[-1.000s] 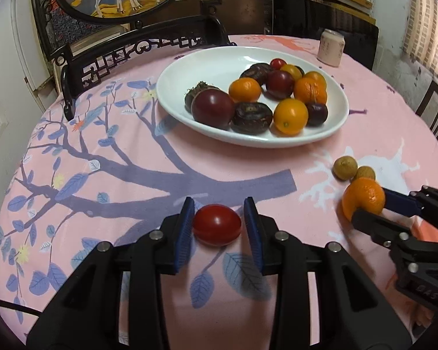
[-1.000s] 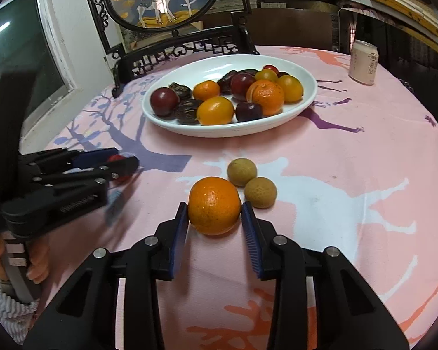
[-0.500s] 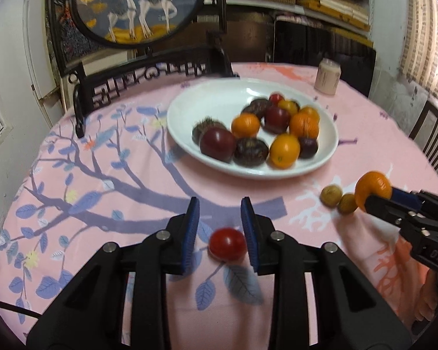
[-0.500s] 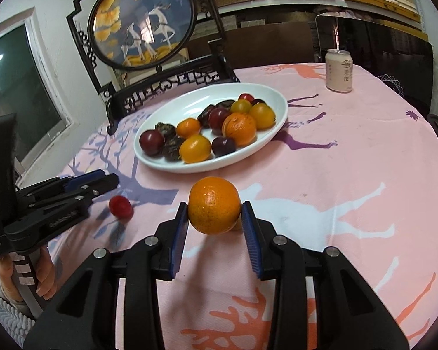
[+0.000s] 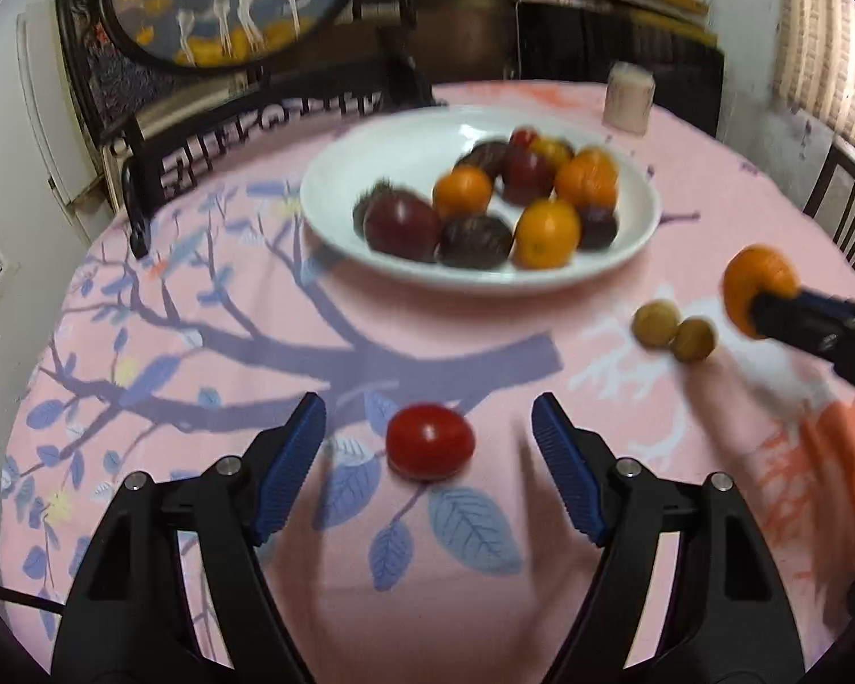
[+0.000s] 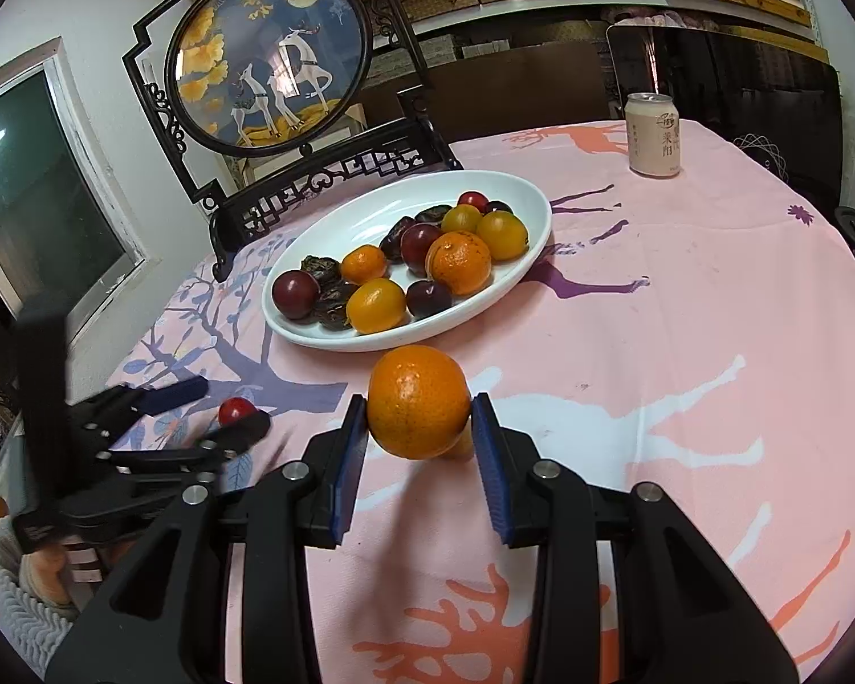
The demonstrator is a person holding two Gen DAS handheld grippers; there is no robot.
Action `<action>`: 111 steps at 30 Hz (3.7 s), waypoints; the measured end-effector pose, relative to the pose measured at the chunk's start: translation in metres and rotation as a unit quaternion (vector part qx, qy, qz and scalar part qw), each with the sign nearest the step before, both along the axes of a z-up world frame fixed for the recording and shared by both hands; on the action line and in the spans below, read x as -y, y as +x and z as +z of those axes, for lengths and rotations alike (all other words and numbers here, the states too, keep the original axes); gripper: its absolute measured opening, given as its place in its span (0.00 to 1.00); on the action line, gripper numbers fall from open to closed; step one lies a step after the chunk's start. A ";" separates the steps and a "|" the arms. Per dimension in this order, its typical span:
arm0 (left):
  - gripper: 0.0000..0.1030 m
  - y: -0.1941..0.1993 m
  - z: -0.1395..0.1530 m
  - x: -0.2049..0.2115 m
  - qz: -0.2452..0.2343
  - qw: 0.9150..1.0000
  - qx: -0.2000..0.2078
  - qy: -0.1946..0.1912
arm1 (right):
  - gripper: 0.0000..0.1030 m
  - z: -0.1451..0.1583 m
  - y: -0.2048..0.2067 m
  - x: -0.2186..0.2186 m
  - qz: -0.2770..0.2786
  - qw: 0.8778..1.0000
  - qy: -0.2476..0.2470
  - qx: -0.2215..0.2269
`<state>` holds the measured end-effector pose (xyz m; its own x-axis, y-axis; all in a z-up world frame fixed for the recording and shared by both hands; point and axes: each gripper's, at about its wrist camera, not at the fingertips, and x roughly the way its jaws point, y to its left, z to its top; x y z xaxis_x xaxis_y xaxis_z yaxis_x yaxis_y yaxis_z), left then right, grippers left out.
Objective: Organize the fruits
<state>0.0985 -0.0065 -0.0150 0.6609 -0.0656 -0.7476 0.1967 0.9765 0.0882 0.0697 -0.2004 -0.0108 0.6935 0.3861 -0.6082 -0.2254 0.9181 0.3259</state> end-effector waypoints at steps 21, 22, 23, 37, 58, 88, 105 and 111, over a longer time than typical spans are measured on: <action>0.37 0.068 0.060 0.025 0.014 0.998 0.065 -0.010 | 0.37 0.037 0.071 -0.026 0.008 1.000 -0.010 0.025; 0.42 0.076 0.058 0.023 0.024 0.998 0.062 -0.010 | 0.37 0.035 0.079 -0.030 0.006 1.000 -0.010 0.027; 0.57 0.085 0.053 0.019 0.035 0.998 0.057 -0.013 | 0.38 0.031 0.088 -0.033 0.002 1.000 -0.005 0.030; 0.78 0.071 0.046 -0.014 0.060 0.995 0.055 -0.050 | 0.58 0.025 0.065 0.005 -0.020 0.999 0.038 0.033; 0.93 0.006 0.028 -0.013 0.064 0.997 0.040 -0.028 | 0.45 -0.030 0.024 -0.018 0.029 0.996 -0.065 -0.050; 0.65 0.013 -0.011 0.114 -0.128 0.991 0.010 0.021 | 0.25 0.021 0.014 0.058 -0.066 0.996 0.063 0.013; 0.25 0.002 0.017 0.058 -0.059 0.997 0.040 -0.020 | 0.25 0.008 0.019 0.052 -0.057 0.997 0.058 -0.012; 0.25 0.029 0.049 0.009 0.014 0.998 0.056 -0.037 | 0.25 0.014 0.030 0.039 -0.040 0.997 0.065 -0.009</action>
